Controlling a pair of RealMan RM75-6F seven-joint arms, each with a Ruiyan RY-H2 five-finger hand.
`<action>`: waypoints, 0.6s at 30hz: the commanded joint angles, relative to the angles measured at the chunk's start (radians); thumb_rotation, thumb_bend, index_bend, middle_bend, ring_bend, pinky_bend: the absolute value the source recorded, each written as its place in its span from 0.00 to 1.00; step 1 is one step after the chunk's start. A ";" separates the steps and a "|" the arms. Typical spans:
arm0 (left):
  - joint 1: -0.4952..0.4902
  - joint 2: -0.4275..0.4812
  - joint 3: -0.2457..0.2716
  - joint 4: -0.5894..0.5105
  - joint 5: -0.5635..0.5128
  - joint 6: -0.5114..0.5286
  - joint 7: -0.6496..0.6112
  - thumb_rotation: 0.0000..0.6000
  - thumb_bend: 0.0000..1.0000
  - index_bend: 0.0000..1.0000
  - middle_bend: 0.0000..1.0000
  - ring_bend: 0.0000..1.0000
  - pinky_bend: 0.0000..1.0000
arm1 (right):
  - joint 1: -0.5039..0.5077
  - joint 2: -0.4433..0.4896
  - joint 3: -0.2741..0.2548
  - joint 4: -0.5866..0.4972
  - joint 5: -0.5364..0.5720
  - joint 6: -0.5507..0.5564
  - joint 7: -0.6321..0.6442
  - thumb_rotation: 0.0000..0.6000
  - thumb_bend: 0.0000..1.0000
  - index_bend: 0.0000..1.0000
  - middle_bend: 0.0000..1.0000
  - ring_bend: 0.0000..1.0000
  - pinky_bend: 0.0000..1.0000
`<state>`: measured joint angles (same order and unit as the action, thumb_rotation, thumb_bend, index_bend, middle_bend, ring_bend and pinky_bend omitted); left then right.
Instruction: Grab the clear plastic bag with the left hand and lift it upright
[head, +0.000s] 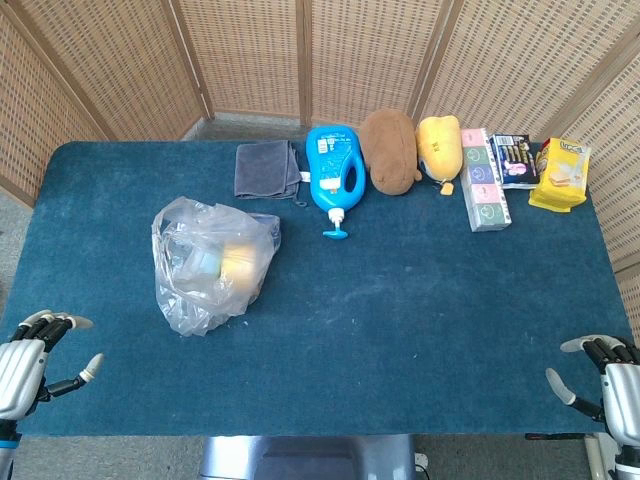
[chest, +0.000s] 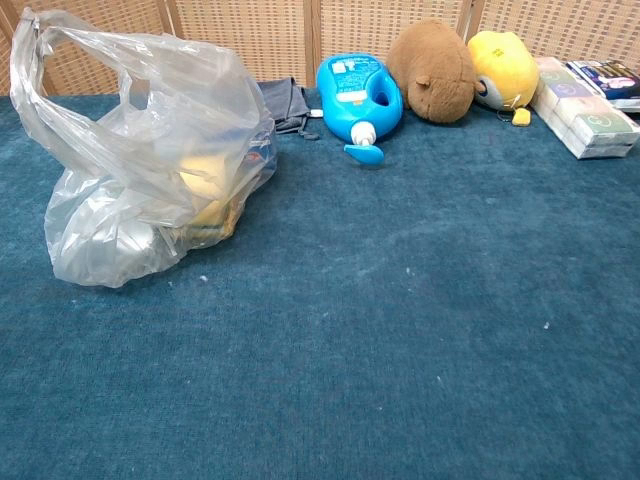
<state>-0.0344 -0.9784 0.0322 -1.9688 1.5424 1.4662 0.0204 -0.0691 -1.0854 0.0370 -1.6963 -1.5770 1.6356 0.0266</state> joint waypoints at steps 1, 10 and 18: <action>-0.001 0.000 0.000 0.000 -0.001 -0.002 0.001 0.23 0.28 0.32 0.33 0.22 0.13 | 0.001 0.000 0.001 0.000 0.002 -0.002 0.000 0.10 0.32 0.42 0.42 0.32 0.22; -0.003 0.000 -0.001 -0.003 -0.001 -0.003 -0.002 0.23 0.28 0.32 0.33 0.22 0.13 | -0.002 0.001 0.001 0.002 0.000 0.004 0.003 0.10 0.32 0.42 0.42 0.32 0.22; -0.007 0.009 0.000 -0.005 -0.001 -0.012 -0.035 0.23 0.28 0.32 0.33 0.22 0.13 | -0.002 -0.007 -0.001 0.012 -0.002 0.005 0.013 0.11 0.32 0.42 0.42 0.32 0.22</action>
<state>-0.0389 -0.9714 0.0323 -1.9712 1.5407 1.4582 -0.0023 -0.0719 -1.0915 0.0367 -1.6845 -1.5790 1.6411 0.0391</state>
